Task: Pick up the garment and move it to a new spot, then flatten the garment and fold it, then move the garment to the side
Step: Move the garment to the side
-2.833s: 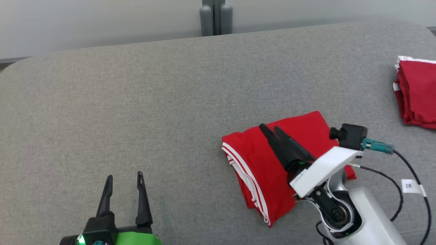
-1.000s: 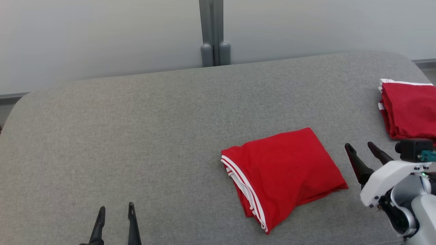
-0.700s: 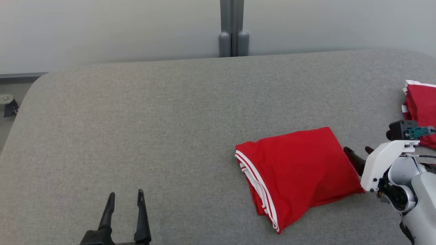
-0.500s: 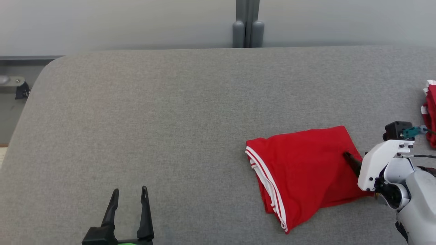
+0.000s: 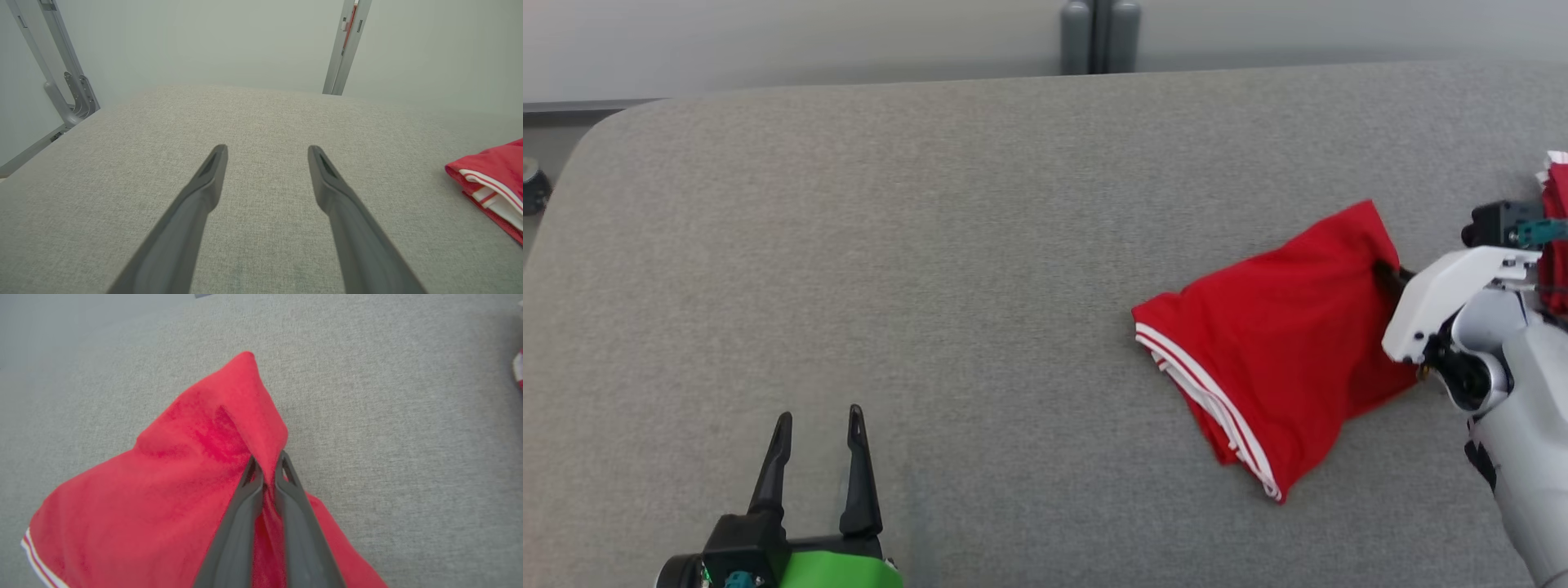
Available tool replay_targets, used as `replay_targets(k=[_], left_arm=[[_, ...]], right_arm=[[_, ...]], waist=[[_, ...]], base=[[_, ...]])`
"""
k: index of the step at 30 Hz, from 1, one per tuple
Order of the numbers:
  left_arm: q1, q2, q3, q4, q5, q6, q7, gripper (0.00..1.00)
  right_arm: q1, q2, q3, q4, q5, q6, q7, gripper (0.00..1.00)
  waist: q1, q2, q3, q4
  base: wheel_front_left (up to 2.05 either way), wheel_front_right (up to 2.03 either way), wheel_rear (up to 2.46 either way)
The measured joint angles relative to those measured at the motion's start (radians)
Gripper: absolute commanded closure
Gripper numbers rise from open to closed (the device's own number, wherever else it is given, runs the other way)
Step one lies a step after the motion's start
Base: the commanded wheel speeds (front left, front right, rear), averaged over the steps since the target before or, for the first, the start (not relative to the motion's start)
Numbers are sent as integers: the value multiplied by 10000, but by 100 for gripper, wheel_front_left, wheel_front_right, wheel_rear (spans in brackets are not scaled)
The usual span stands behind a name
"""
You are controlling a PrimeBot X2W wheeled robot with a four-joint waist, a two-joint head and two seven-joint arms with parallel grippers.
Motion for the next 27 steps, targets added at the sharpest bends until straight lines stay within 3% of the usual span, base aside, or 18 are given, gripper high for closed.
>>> replay_targets(k=[12, 22, 23, 24, 27], left_arm=[[-1136, -8, -77, -8, 619, -554, -2, 0], [-1238, -8, -268, 12, 548, -466, -2, 0], [-1204, -8, -297, 29, 543, -464, -2, 0], [-1174, -8, -326, 50, 539, -464, -2, 0], [-1141, -8, -322, 73, 539, -407, -2, 0]], right_arm=[[-2266, -704, -1680, 249, -403, -2, -1873, 100], [-3332, -934, -3444, 1411, -1306, -2, -2915, 100], [-3332, -959, -3509, 1526, -1538, -6, -3009, 12], [-3336, -972, -3645, 1662, -1764, -4, -3099, 0], [-3336, -1037, -3879, 1733, -2445, -6, -3776, 0]], waist=[[0, 0, 1076, -1936], [0, 0, 2086, -2456], [0, 0, 2105, -2454], [0, 1, 2097, -2445], [0, 0, 2009, -2375]], base=[[0, 0, 0], [0, 0, 0], [0, 0, 0], [0, 0, 0], [0, 0, 0]])
